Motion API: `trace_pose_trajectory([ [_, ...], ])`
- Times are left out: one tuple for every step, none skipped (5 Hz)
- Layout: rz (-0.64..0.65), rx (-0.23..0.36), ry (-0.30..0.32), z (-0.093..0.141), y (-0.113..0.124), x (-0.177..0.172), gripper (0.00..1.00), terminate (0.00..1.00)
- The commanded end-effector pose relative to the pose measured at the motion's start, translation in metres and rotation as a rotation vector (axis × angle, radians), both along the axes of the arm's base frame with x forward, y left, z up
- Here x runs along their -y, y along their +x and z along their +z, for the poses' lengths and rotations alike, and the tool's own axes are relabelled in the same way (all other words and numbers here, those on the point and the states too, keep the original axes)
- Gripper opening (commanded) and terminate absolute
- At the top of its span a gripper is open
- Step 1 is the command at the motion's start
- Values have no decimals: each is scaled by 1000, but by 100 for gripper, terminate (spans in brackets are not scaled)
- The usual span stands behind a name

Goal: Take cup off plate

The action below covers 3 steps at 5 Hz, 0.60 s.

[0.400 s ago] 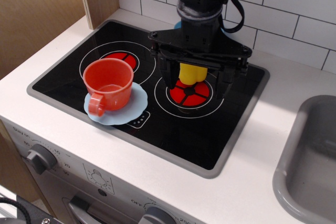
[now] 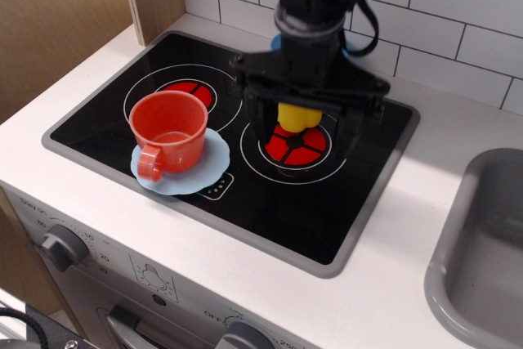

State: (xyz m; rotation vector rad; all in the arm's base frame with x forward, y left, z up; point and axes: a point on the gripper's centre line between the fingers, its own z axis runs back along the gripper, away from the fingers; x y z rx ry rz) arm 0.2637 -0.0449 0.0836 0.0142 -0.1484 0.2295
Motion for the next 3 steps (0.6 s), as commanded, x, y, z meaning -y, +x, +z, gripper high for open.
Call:
trace_pose_trajectory([
  [140, -31, -30, 23, -29, -30, 100, 0],
  [128, -36, -38, 26, -42, -43, 100, 0],
  [94, -62, -24, 19, -53, -56, 100, 0],
])
